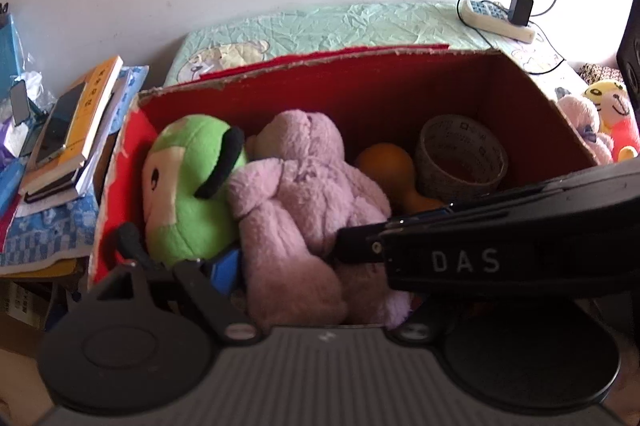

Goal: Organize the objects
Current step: 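Carry the mauve bear and lower it into the box beside the green plush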

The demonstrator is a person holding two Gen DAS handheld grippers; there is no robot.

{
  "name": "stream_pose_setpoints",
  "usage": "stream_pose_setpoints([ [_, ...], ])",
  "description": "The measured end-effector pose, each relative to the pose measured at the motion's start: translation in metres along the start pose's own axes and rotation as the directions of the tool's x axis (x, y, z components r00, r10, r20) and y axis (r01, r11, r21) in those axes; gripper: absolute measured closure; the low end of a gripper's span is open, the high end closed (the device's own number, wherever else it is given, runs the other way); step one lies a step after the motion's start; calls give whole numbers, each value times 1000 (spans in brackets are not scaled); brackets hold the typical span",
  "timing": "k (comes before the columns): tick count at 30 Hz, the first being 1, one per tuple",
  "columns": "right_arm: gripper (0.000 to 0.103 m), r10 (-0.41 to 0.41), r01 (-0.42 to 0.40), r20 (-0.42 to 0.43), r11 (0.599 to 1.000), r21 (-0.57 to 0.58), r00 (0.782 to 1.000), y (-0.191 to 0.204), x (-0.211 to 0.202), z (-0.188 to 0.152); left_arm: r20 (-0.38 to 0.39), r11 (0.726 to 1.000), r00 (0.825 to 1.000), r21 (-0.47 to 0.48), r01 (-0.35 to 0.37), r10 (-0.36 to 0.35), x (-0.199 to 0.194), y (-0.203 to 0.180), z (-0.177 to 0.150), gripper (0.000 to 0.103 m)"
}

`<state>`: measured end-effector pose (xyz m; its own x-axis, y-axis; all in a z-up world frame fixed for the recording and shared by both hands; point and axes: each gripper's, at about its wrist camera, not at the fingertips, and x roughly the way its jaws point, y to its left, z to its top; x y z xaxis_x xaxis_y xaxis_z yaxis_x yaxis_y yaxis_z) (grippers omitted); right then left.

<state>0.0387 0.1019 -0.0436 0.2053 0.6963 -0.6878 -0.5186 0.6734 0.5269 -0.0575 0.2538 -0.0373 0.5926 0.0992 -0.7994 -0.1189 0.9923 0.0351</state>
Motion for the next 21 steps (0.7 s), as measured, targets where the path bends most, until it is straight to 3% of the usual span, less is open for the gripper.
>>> stream_pose_setpoints([
  [6,67,-7,7,-8,1000,-6,1000,0,-4,-1,-26,1000,1000,-28,13,-14,4,8,1,14],
  [21,68,24,-25,17,997,67,1000,-11,-4,0,-64,999,998,-40,4,-7,16,2,-4,9],
])
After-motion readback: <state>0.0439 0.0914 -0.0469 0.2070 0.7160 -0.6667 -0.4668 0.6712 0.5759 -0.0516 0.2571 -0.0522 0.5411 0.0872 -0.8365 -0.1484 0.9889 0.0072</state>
